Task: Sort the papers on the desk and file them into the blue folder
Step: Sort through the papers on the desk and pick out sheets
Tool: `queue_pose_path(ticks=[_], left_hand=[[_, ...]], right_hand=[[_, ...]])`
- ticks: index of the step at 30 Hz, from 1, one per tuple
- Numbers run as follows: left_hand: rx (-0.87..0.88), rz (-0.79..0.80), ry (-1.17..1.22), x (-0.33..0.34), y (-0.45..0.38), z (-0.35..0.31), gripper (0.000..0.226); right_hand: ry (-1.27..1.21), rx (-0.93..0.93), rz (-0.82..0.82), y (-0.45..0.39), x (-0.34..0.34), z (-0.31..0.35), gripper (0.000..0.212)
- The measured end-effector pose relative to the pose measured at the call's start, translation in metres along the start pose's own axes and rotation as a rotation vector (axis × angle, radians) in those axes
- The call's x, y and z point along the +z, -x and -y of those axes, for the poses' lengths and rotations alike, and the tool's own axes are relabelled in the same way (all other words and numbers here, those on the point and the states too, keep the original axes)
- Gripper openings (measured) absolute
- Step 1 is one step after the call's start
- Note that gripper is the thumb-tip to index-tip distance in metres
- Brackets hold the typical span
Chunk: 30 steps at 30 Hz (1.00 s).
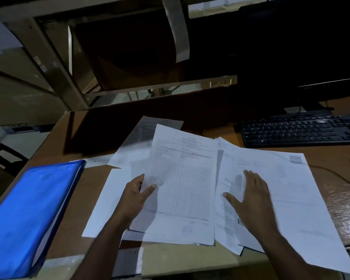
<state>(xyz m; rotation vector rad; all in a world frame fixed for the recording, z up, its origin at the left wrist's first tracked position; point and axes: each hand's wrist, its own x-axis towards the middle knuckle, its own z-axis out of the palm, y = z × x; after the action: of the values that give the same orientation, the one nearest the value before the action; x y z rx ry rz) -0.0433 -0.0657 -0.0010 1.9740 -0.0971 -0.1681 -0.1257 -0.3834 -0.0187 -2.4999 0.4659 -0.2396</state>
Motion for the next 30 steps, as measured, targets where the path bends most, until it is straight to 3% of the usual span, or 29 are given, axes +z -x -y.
queue_pose_path(ticks=[7,11,13,17,19,22,24,27,30], left_hand=[[-0.019,-0.091,0.062,0.004,0.004,0.012,0.036],[0.005,-0.114,0.071,0.007,0.004,0.015,0.058],[0.014,-0.124,0.116,0.010,0.006,0.015,0.066],[0.068,-0.182,0.052,0.011,0.005,0.016,0.039],[0.106,-0.170,-0.005,0.007,0.003,0.017,0.027],[0.070,-0.105,0.064,0.001,0.000,0.016,0.023],[0.021,-0.095,0.159,-0.003,0.000,0.012,0.026],[-0.057,-0.059,0.337,-0.007,0.006,0.005,0.045],[-0.116,-0.066,0.459,-0.008,0.007,0.001,0.040]], right_hand=[[0.053,-0.026,-0.176,0.001,-0.002,0.009,0.048],[0.153,-0.058,-0.293,-0.002,-0.005,0.014,0.017],[0.082,-0.017,-0.377,-0.002,-0.008,0.020,0.011],[-0.170,-0.051,-0.575,0.007,-0.013,0.061,0.011],[-0.348,-0.119,-0.589,0.016,-0.017,0.092,0.005],[-0.610,-0.213,-0.402,0.029,-0.015,0.132,0.007],[-0.500,-0.290,-0.273,0.036,0.003,0.148,0.009],[-0.320,-0.307,-0.025,0.042,0.038,0.162,0.033],[-0.295,-0.293,0.310,0.051,0.059,0.172,0.050]])
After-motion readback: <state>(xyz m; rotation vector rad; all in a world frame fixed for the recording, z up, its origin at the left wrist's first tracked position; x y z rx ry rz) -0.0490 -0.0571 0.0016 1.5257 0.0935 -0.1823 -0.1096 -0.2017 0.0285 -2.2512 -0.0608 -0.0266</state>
